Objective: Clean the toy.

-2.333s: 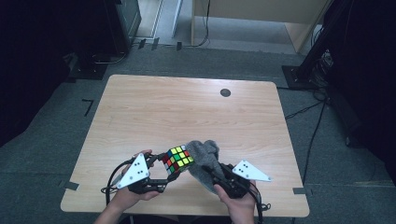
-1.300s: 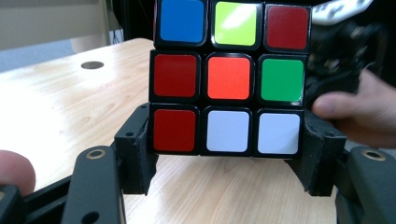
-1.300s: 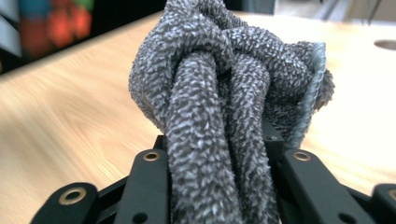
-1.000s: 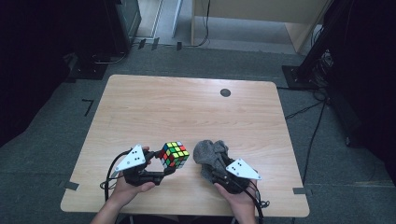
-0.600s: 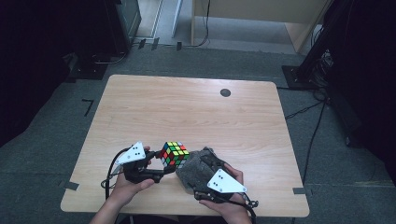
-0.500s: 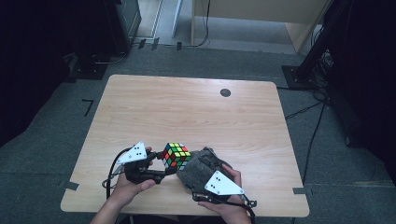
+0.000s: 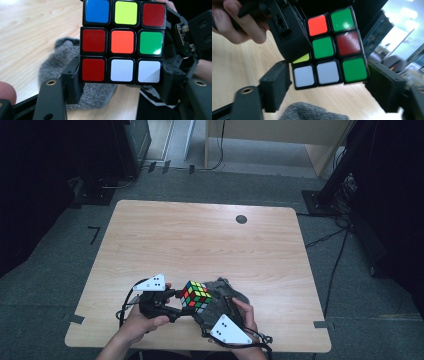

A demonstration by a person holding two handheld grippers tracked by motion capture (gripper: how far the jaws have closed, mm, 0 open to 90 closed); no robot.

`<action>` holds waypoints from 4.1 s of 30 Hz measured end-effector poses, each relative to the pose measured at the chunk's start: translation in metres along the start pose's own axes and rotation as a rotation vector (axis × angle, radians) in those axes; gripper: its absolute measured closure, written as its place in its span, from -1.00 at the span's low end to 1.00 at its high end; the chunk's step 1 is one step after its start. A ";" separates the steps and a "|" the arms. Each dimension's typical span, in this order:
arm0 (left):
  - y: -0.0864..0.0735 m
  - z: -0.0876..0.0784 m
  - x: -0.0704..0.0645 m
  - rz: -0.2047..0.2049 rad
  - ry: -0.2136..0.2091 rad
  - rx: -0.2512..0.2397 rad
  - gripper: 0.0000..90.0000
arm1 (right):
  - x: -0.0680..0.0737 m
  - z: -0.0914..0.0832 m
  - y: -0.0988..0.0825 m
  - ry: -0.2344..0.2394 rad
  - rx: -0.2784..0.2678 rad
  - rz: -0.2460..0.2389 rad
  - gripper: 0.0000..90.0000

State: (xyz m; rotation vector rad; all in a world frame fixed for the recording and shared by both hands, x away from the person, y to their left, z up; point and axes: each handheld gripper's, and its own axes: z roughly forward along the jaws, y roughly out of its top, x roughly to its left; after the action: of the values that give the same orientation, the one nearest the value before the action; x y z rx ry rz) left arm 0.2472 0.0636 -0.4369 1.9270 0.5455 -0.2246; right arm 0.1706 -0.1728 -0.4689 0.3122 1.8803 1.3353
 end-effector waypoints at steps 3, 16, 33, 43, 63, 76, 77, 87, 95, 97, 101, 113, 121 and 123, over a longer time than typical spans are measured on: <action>-0.001 -0.001 0.002 -0.009 -0.015 0.004 -0.25 | 0.001 -0.002 0.002 -0.003 0.008 -0.078 -0.25; -0.001 -0.023 0.003 0.066 0.049 -0.159 -0.45 | -0.016 -0.007 -0.007 -0.011 0.057 0.112 -0.23; -0.016 0.004 -0.021 0.423 0.441 -0.073 -0.63 | -0.043 -0.024 0.007 -0.042 0.023 0.520 -0.23; -0.022 0.015 -0.033 0.557 0.492 -0.067 -0.64 | -0.035 -0.019 0.020 0.047 0.067 0.650 -0.23; -0.027 0.023 -0.047 0.686 0.534 -0.077 -0.29 | -0.025 -0.007 0.020 0.167 0.149 0.857 -0.24; -0.021 -0.003 -0.022 0.490 0.479 -0.141 -0.26 | -0.056 -0.034 0.004 -0.145 0.050 0.861 -0.47; -0.021 -0.004 -0.022 0.487 0.481 -0.141 -0.25 | -0.057 -0.033 -0.001 -0.169 0.091 0.835 -0.41; -0.023 0.002 -0.025 0.492 0.423 -0.130 -0.25 | -0.040 -0.023 0.002 -0.066 0.076 0.762 0.43; -0.023 0.006 -0.029 0.496 0.386 -0.114 -0.25 | -0.037 -0.019 0.000 -0.008 0.072 0.767 0.77; -0.022 0.006 -0.028 0.489 0.378 -0.117 -0.25 | -0.035 -0.018 0.001 0.000 0.072 0.756 0.83; -0.022 0.005 -0.028 0.480 0.378 -0.119 -0.25 | -0.036 -0.018 0.000 0.034 0.078 0.798 0.84; -0.021 0.001 -0.026 0.463 0.385 -0.131 -0.25 | -0.029 -0.015 0.001 0.059 0.101 0.763 0.86; -0.019 -0.002 -0.025 0.447 0.375 -0.138 -0.25 | -0.040 -0.023 -0.003 0.080 0.009 0.748 0.68; -0.018 -0.004 -0.023 0.435 0.365 -0.135 -0.25 | -0.043 -0.023 -0.005 0.140 -0.025 0.735 0.59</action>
State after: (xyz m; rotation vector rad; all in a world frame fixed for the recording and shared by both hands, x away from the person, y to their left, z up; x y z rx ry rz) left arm 0.2177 0.0667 -0.4412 1.9102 0.3513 0.4384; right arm 0.1832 -0.2166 -0.4508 0.9883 1.9376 1.8887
